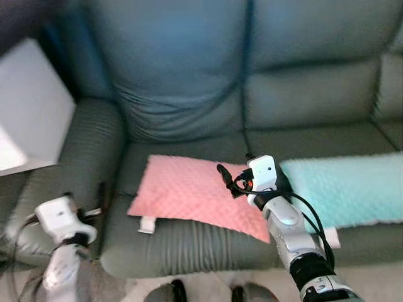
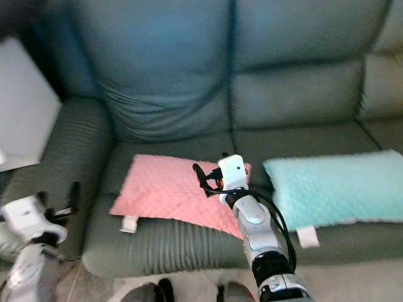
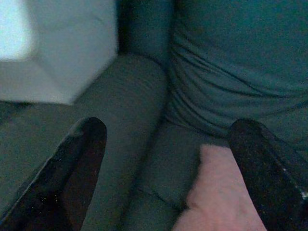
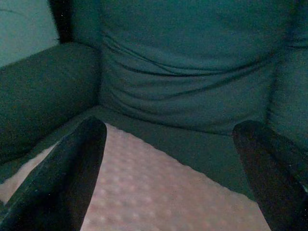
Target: Move the pillow to the sofa
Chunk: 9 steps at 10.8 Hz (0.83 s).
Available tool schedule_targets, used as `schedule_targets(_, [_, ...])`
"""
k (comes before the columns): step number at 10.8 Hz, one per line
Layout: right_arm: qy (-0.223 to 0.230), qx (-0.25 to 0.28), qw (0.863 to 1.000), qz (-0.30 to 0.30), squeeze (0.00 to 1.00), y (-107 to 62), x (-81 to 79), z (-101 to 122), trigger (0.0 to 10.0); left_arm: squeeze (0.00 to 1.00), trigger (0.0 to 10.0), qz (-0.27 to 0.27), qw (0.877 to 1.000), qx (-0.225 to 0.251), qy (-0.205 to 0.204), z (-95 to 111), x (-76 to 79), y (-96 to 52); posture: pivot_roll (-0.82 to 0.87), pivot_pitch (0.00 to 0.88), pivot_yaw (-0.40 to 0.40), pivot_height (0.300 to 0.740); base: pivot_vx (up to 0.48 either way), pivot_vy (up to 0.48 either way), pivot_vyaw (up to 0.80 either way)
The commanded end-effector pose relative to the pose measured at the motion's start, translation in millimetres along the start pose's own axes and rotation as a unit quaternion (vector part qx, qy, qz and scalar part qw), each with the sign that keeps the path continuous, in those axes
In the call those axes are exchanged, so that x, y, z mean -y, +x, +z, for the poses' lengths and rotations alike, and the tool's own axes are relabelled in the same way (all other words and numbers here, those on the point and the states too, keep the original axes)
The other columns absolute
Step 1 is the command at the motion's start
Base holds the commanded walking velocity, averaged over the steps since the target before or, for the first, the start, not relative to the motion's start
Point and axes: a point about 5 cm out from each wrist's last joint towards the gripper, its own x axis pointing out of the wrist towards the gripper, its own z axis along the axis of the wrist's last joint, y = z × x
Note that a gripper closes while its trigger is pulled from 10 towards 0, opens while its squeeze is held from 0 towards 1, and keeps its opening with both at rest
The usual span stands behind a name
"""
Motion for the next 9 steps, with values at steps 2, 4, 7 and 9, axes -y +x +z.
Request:
schedule_targets(2, [0.013, -0.037, 0.998, 0.042, 1.0, -4.6, -5.6, -11, 10.0, 1.0, 10.0, 0.015, 0.999, -0.021, 0.023, 2, -9.8, -21.1, -0.16, 0.07, 0.105, 0.74, 0.0, 0.0, 0.0])
schedule_targets(4, [0.026, -0.087, 0.993, 0.078, 1.0, -21.9, -7.0, -32, 10.0, 1.0, 10.0, 0.014, 0.998, -0.057, 0.029, -8, -9.8, -39.6, -0.15, 0.067, 0.103, 0.74, 0.0, 0.0, 0.0])
schedule_targets(7, [0.049, -0.141, 0.985, 0.086, 1.0, -40.8, -1.7, -47, 10.0, 1.0, 10.0, -0.009, 0.994, -0.104, 0.029, -18, -0.8, -55.4, -0.15, 0.058, 0.096, 0.74, 0.0, 0.0, 0.0])
schedule_targets(9, [0.05, -0.143, 0.985, 0.086, 1.0, -41.6, -1.2, -47, 10.0, 1.0, 10.0, -0.01, 0.994, -0.106, 0.03, -19, -0.6, -55.9, -0.15, 0.058, 0.096, 0.74, 0.0, 0.0, 0.0])
